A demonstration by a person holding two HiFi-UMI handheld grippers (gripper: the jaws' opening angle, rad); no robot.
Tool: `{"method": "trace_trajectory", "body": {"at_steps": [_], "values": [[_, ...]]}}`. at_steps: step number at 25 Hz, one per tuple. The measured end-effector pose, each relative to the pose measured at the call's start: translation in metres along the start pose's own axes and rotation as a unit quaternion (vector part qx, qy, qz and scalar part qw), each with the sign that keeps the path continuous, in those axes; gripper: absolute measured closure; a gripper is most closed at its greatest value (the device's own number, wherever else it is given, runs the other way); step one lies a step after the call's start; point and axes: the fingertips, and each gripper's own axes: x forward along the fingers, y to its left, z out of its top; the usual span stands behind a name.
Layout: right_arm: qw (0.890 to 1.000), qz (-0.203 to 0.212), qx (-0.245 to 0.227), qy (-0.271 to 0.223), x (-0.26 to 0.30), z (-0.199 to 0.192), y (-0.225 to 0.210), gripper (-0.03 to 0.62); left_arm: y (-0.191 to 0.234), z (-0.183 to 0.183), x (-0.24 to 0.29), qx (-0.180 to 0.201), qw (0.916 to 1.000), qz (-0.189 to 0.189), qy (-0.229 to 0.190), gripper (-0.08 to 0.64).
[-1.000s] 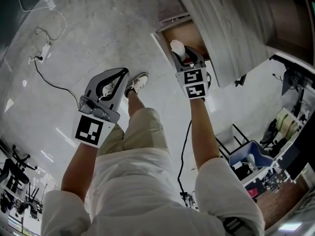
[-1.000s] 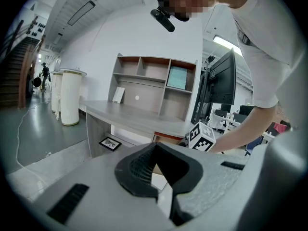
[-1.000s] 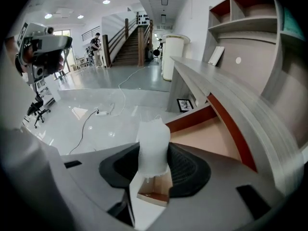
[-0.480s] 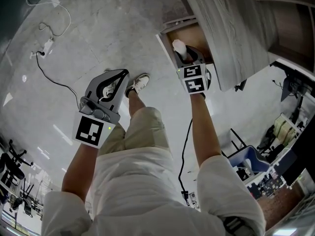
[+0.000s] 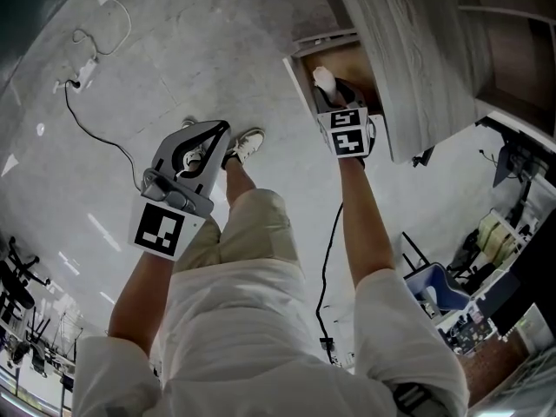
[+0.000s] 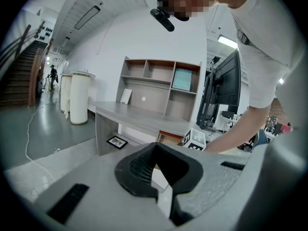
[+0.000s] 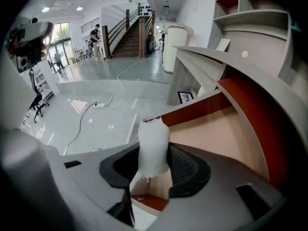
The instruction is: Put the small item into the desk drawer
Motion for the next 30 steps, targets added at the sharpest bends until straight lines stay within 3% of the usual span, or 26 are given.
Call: {"method": "trace_trajectory", "body": {"at_steps": [30], "values": [[0.997,0.016,-0.037,0.061,0.043,-0.010,0.001,0.431,-0.005,-0.015,-0.013,-0.012,0.9998,0.014,0.000,0.555]]}}
